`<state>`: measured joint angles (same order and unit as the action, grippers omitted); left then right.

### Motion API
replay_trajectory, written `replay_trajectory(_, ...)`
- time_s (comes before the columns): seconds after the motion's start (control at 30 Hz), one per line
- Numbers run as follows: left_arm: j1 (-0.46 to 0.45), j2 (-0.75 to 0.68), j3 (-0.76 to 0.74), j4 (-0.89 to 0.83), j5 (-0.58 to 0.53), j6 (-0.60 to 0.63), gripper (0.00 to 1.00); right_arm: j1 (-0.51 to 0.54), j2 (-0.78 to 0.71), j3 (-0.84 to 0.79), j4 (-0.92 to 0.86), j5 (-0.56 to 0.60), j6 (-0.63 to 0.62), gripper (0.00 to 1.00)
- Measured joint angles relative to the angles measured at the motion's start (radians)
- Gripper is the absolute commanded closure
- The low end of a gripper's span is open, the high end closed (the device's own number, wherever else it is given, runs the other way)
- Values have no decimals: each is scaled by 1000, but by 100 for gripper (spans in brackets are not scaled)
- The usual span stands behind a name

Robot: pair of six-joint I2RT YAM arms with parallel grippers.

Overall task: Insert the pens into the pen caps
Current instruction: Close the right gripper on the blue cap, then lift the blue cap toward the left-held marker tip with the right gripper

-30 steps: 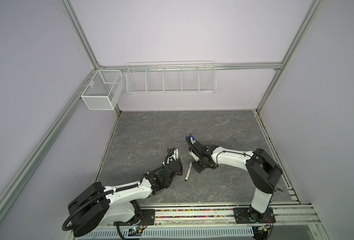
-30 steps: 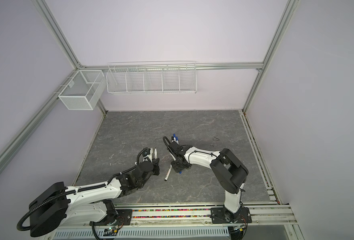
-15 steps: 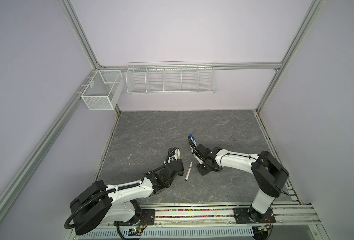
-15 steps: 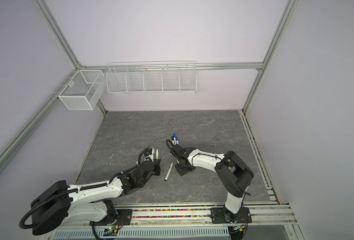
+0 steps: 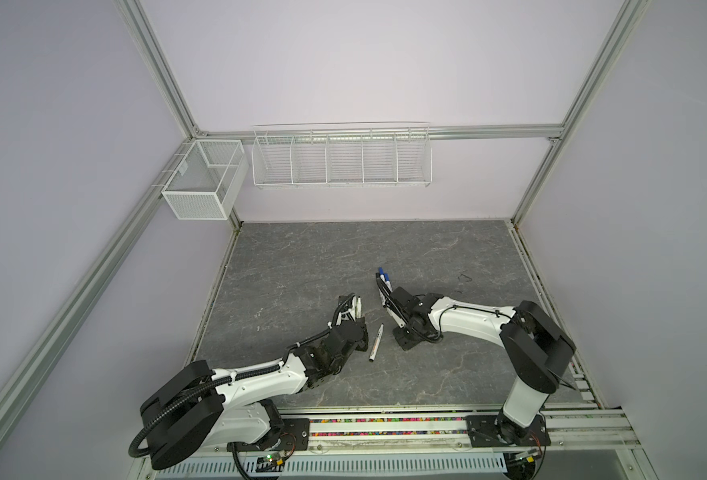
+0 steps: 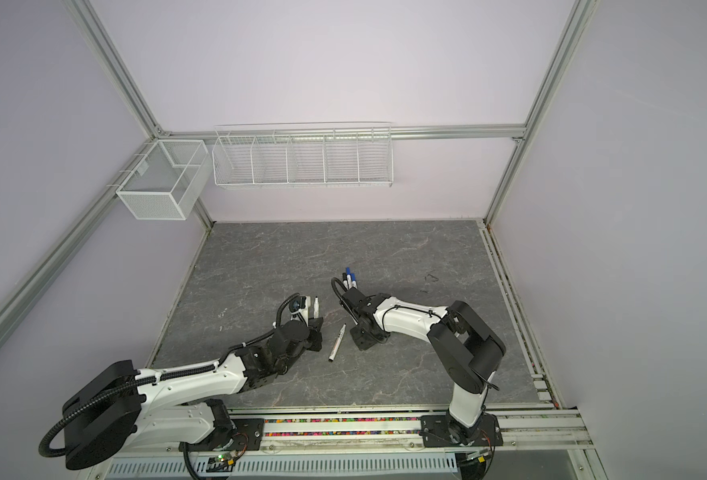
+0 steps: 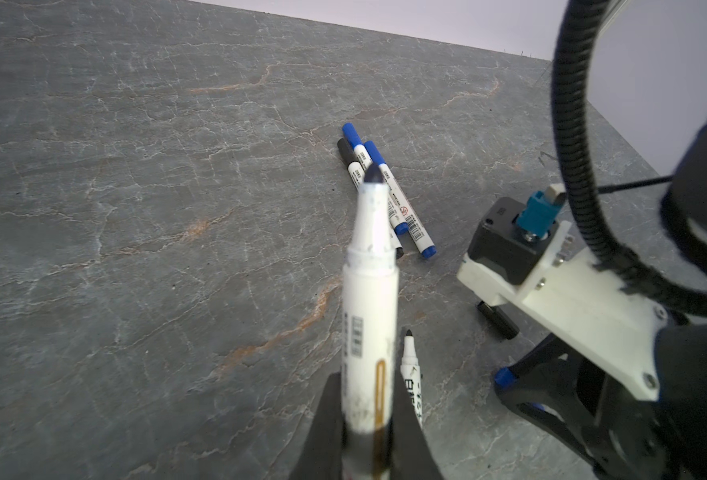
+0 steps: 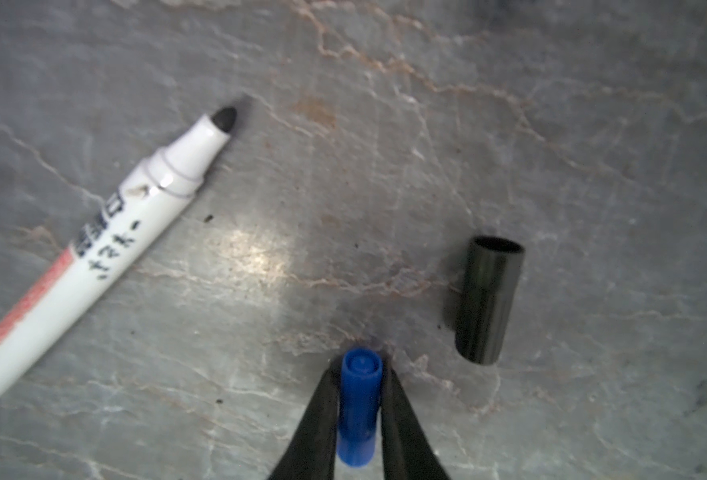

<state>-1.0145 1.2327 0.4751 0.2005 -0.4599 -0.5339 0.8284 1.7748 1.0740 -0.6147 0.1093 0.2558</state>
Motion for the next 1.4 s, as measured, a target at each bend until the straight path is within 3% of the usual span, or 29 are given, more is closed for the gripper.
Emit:
replay_trajectory(0.27,0,11,5,8,77,55,100,-24,-39,2,27,-71,-10,90)
replay_trajectory(0.57,0,28,13,79,232,136,100,-177,-364,10,276,-322,49,89)
replay_trajectory(0.87,-8,28,13,119,280,162,100,-178,-348,20,425,-520,113,89)
replay_trajectory(1.4,-13,21,13,137,286,173,100,-176,-309,20,441,-544,122,88)
